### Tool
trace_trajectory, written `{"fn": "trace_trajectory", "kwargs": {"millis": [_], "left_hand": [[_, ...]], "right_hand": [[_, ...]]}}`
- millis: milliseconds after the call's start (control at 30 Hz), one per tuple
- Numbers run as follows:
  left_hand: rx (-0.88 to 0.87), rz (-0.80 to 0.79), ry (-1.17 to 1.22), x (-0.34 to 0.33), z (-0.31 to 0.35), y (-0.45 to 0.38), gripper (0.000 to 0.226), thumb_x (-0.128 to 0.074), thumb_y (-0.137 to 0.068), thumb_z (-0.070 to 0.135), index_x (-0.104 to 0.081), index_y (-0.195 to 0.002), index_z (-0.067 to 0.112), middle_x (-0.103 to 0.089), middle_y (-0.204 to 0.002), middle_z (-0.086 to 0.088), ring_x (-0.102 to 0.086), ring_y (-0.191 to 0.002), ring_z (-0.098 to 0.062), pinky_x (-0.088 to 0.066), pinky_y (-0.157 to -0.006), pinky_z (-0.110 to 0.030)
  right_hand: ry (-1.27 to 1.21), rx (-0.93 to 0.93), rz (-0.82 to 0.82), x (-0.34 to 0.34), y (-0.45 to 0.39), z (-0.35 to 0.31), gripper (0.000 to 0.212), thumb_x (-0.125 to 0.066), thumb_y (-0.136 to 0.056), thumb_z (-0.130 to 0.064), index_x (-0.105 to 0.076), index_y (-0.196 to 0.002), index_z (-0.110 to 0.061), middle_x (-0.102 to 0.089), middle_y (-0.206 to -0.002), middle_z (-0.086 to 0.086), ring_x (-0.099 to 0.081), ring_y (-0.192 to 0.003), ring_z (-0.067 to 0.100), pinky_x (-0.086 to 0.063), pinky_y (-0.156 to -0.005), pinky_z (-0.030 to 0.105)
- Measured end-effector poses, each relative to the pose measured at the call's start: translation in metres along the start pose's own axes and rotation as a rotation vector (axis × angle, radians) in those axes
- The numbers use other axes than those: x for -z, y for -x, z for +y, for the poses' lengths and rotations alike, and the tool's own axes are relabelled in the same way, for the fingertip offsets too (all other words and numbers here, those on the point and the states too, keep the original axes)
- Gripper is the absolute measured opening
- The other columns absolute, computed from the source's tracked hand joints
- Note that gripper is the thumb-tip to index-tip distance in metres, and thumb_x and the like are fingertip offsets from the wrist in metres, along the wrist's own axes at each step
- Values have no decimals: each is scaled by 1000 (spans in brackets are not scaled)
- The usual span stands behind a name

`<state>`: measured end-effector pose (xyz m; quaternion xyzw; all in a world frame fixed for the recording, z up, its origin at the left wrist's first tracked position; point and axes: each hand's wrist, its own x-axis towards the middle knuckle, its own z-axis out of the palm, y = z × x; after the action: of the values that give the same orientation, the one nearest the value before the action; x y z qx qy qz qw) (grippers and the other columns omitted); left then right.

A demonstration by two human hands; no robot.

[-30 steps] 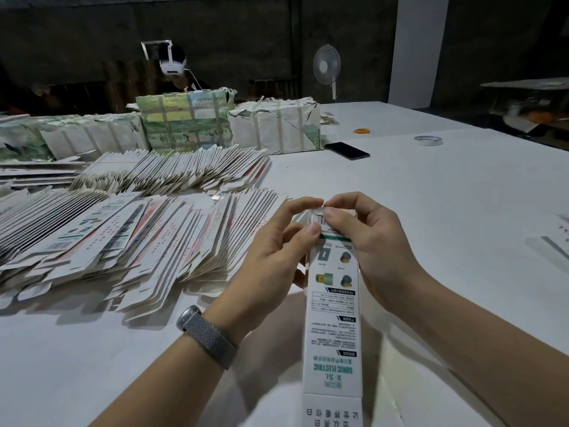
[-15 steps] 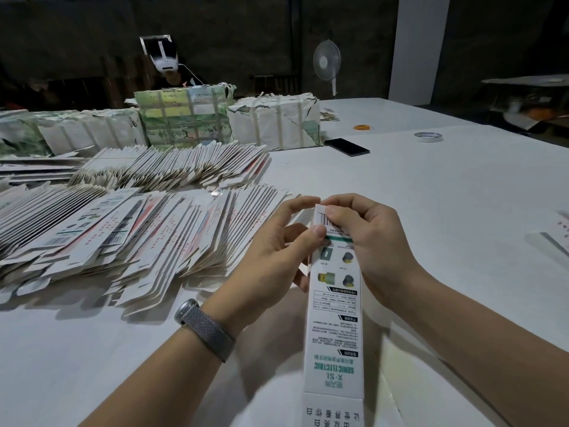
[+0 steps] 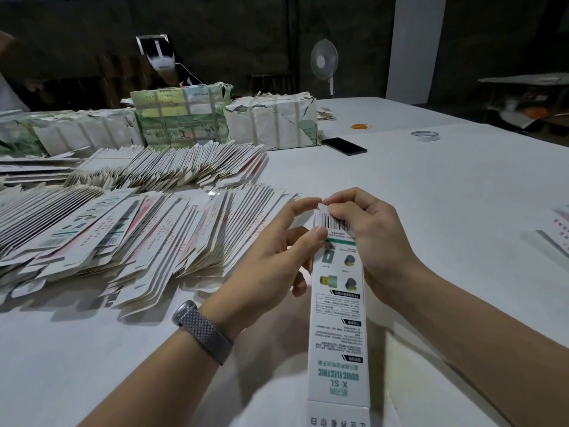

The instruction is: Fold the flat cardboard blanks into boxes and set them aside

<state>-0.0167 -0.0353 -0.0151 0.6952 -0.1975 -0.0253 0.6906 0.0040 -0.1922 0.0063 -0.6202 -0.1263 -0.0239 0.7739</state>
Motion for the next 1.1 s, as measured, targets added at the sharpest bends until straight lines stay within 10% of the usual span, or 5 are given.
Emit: {"fn": "trace_trajectory", "kwargs": {"millis": [433, 633, 1100], "left_hand": [[-29, 22, 30, -2, 3, 1, 21, -59, -94, 40, -56, -115, 42, -68, -88, -13, -52, -68, -26, -37, -45, -22], [-51, 82, 45, 3, 5, -1, 21, -58, -93, 39, -54, -113, 39, -71, -84, -1, -56, -62, -12, -37, -46, -21], [-86, 152, 73, 4, 9, 1, 16, -53, -100, 23, -50, -116, 26, -68, -86, -11, -59, -66, -20, -39, -46, -23]], "right_hand": [[-35, -9, -34, 0, -1, -1, 30, -54, -97, -8, -70, -74, -19, -64, -69, 4, -62, -61, 20, -56, -57, 32], [-21, 27, -30, 1, -3, 5, 18, -61, -90, -27, -59, -107, -28, -63, -90, 10, -67, -75, 26, -58, -71, 42], [-18, 44, -67, 0, -3, 8, 21, -66, -92, -5, -58, -106, -18, -67, -103, 19, -73, -73, 28, -60, -63, 36]]}}
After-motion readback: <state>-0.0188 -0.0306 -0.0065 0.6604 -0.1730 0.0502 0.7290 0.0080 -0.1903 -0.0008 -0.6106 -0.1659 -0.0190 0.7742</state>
